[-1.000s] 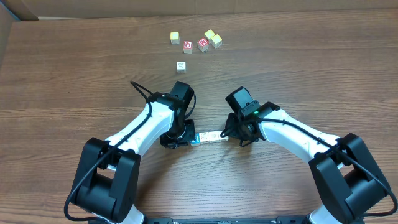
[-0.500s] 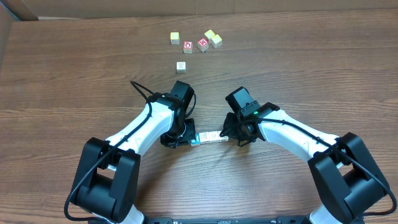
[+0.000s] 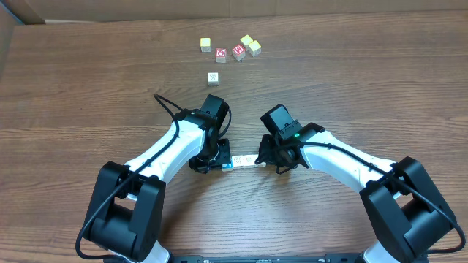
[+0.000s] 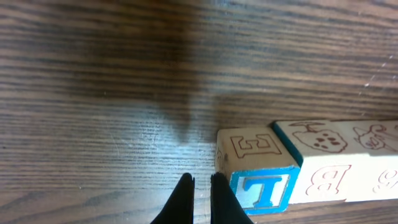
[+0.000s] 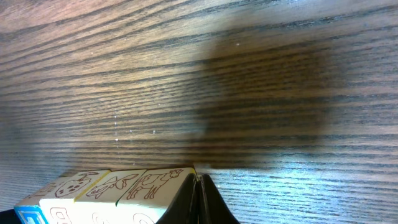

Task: Flip 4 blocks
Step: 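Squeeze the block row together between left and right grippers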

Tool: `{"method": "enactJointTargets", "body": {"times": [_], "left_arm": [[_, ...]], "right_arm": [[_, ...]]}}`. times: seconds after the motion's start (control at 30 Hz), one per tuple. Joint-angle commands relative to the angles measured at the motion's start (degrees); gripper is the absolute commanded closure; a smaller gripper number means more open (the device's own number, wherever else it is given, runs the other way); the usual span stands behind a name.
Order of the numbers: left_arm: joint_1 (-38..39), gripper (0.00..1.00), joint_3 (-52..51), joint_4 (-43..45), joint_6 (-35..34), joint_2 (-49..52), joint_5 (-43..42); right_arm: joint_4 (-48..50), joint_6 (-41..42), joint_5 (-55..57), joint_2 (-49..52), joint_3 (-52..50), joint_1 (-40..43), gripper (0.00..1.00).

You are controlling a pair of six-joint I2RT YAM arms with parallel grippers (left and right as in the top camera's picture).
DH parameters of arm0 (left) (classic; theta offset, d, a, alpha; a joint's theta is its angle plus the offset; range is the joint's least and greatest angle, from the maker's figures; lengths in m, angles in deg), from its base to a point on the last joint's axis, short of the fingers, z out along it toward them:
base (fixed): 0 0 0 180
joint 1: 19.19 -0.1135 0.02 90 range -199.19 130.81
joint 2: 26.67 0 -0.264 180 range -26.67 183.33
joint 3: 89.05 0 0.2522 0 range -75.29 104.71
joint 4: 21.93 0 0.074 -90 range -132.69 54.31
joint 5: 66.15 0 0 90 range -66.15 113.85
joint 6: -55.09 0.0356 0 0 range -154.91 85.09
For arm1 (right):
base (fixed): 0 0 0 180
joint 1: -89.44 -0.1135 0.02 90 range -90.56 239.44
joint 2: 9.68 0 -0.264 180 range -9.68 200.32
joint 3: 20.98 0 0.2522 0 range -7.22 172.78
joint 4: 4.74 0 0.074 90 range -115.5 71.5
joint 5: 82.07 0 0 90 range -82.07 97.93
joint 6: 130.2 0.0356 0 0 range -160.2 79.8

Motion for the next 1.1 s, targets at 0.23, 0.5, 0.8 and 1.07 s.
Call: {"method": "enactJointTargets", "body": {"times": [0.23, 0.5, 0.8, 1.07], "left_arm": [[0.5, 0.96, -0.5, 0.2, 1.1, 0.8, 1.5], [0.5, 0.96, -0.5, -0.2, 1.1, 0.8, 4.9], [1.5, 0.96, -0.5, -1.0, 1.1, 0.8, 4.9], [2.1, 0.96, -0.5, -1.0, 1.1, 0.8, 5.0]], "right_arm": [[0.3, 0.4, 0.5, 0.2, -0.4, -0.3, 0.96], [-0.3, 0.4, 1.9, 0.2, -0.4, -0.3, 0.95], [-1.6, 0.4, 3.2, 0.2, -0.4, -0.3, 0.96], [-2.0, 0.0, 1.2, 0.2, -0.2, -0.3, 0.96]]}}
